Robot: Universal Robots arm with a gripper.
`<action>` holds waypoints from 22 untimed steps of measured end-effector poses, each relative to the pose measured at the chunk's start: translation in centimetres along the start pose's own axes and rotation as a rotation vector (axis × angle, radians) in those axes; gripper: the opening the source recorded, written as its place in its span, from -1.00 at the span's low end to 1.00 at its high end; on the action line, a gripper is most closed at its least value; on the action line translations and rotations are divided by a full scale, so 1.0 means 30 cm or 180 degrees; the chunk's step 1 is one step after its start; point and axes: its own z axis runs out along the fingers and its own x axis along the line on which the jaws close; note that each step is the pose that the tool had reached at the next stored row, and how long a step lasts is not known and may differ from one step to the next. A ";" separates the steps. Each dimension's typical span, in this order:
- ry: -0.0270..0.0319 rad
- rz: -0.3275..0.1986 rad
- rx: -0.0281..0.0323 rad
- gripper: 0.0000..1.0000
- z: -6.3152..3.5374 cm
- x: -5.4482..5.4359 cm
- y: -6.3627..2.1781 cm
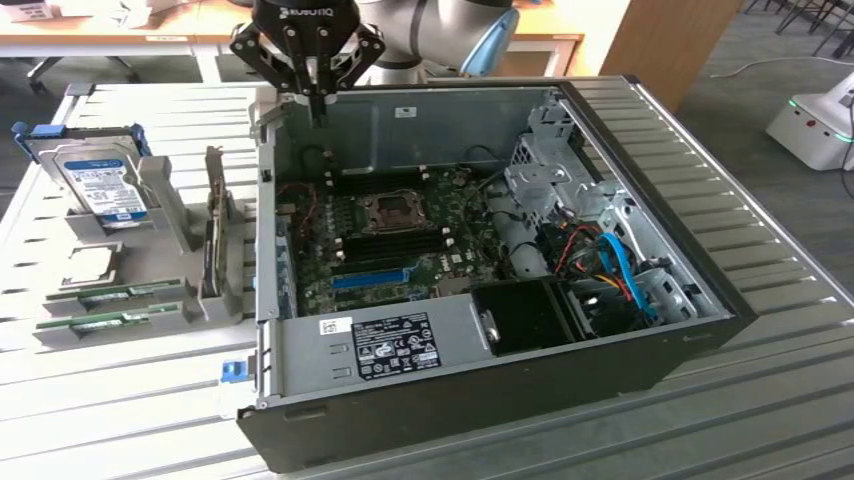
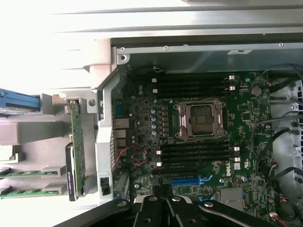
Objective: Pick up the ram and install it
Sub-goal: 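Reach for the ram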
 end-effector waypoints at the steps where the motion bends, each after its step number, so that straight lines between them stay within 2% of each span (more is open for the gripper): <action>1: 0.0000 0.0000 0.0000 -0.79 0.000 0.004 0.000; 22: 0.0000 0.0000 0.0000 -0.79 -0.002 0.085 -0.006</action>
